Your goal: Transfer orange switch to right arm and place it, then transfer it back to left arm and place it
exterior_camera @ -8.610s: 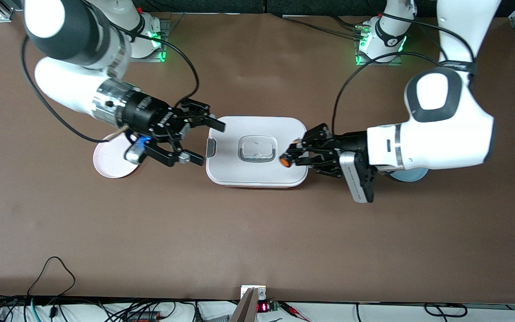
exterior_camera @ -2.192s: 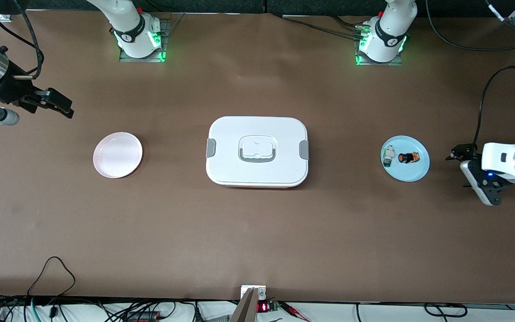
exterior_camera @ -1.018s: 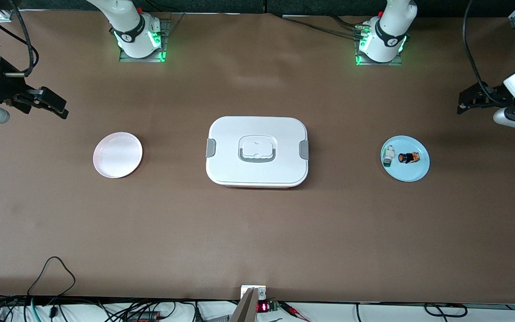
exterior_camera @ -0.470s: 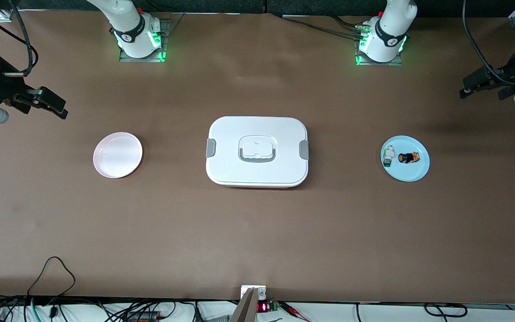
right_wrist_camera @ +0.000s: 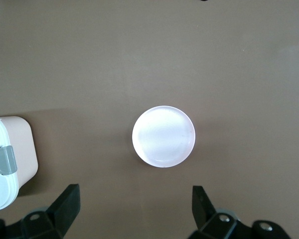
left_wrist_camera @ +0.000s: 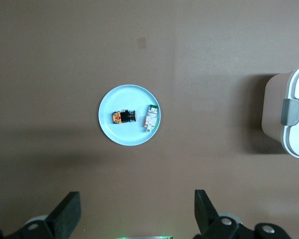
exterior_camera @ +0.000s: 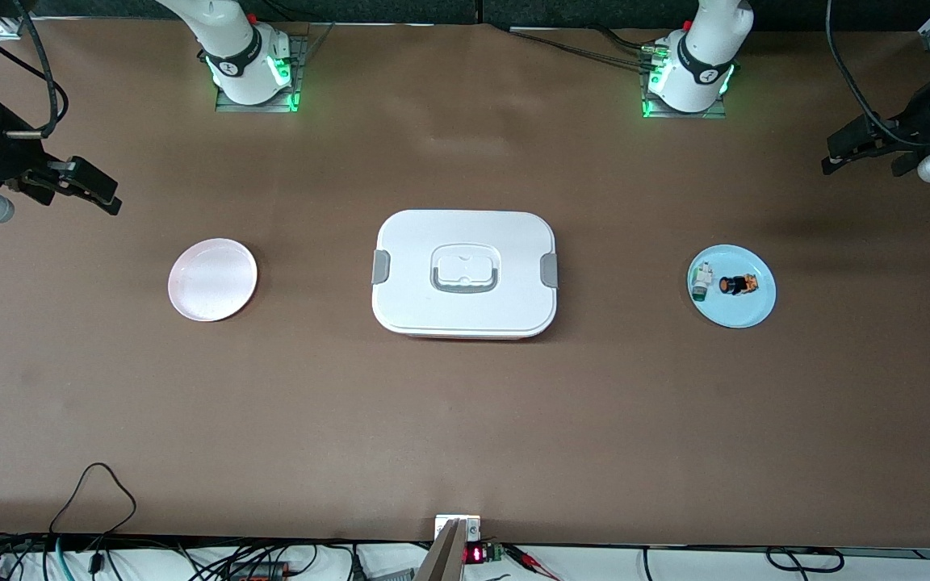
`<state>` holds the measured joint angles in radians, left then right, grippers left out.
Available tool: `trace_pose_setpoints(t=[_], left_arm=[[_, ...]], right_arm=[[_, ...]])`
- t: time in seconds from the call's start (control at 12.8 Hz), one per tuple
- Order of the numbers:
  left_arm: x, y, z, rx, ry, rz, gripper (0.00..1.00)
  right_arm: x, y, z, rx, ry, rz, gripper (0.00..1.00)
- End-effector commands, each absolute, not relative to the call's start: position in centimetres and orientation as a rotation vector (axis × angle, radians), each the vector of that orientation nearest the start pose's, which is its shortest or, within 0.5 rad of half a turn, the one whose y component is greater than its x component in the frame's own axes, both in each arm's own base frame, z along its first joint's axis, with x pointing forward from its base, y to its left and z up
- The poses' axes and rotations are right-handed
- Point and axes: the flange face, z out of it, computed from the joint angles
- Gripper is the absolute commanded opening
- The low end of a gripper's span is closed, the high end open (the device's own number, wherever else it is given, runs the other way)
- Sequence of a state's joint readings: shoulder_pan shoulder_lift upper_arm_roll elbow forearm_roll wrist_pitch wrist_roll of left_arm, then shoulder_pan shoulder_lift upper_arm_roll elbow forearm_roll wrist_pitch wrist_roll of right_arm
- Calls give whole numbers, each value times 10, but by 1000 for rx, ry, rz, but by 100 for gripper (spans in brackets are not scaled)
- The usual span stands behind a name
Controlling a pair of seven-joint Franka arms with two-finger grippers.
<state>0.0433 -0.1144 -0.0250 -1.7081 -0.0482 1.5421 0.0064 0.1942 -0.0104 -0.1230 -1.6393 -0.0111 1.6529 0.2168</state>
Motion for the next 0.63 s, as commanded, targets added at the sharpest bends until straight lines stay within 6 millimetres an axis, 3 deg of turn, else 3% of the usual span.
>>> trace_pose_setpoints(t=[0.0,0.55], left_arm=[[509,7,625,-3170,-39,43,100],[513,19,636,-3117,72,-22,100]], right_arm=[[559,37,610,-3129,240,-45,99],[557,28,612,-3128,255,-43,99]])
